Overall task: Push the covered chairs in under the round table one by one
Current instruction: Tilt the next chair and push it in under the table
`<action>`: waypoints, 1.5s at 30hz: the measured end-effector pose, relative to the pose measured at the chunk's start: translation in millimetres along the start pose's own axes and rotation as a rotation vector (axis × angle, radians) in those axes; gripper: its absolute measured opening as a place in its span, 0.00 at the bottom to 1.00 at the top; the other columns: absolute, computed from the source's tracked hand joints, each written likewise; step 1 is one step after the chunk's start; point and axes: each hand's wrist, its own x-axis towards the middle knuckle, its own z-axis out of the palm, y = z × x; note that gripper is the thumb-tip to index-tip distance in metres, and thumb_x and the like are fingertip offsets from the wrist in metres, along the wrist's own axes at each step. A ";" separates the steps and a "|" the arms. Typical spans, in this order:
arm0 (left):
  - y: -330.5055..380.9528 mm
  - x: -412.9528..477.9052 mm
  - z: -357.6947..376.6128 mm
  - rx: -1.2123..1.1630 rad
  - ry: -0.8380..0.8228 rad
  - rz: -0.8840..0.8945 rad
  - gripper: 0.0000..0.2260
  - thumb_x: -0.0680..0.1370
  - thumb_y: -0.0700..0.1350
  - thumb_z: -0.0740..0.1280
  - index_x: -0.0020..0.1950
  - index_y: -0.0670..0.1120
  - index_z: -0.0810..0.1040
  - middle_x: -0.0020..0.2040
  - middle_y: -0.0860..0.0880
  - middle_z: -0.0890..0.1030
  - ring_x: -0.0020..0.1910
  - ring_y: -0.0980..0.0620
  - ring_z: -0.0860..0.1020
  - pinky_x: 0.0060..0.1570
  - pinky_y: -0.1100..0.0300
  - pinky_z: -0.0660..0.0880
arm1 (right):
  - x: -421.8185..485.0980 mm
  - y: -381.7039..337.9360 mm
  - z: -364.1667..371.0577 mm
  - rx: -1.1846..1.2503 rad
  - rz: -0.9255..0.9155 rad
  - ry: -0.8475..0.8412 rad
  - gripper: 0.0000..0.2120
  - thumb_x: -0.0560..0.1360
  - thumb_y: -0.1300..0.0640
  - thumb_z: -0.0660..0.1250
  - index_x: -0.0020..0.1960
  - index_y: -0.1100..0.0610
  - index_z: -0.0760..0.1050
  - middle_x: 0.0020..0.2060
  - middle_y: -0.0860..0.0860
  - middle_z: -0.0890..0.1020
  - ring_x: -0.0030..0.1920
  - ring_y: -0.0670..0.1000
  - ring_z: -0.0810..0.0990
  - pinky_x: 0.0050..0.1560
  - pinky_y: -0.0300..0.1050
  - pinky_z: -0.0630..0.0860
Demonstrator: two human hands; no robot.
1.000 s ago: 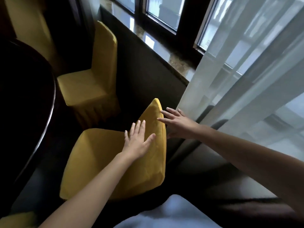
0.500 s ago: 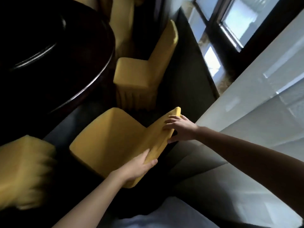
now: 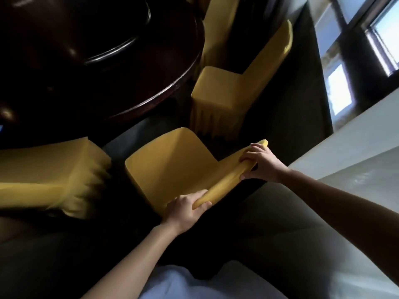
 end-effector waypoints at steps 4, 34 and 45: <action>-3.8 -0.9 2.0 0.074 0.153 0.203 0.30 0.74 0.70 0.50 0.65 0.54 0.75 0.59 0.53 0.81 0.56 0.53 0.80 0.49 0.58 0.79 | 3.9 3.5 2.8 -0.021 -0.049 0.004 0.28 0.62 0.40 0.76 0.59 0.47 0.77 0.65 0.47 0.72 0.74 0.53 0.56 0.71 0.63 0.54; -98.9 64.8 -136.0 0.173 0.512 -0.006 0.37 0.68 0.76 0.51 0.52 0.49 0.83 0.41 0.48 0.85 0.39 0.48 0.83 0.36 0.55 0.79 | 160.2 -92.8 -12.9 -0.006 -0.145 0.045 0.40 0.55 0.23 0.59 0.58 0.46 0.78 0.67 0.46 0.69 0.74 0.55 0.51 0.66 0.73 0.38; -102.4 62.6 -136.5 0.229 0.577 0.065 0.30 0.71 0.72 0.54 0.41 0.50 0.82 0.30 0.50 0.81 0.29 0.49 0.80 0.27 0.60 0.71 | 157.3 -94.5 -2.1 -0.039 -0.137 0.122 0.32 0.61 0.26 0.65 0.53 0.48 0.78 0.58 0.48 0.72 0.69 0.56 0.58 0.66 0.75 0.38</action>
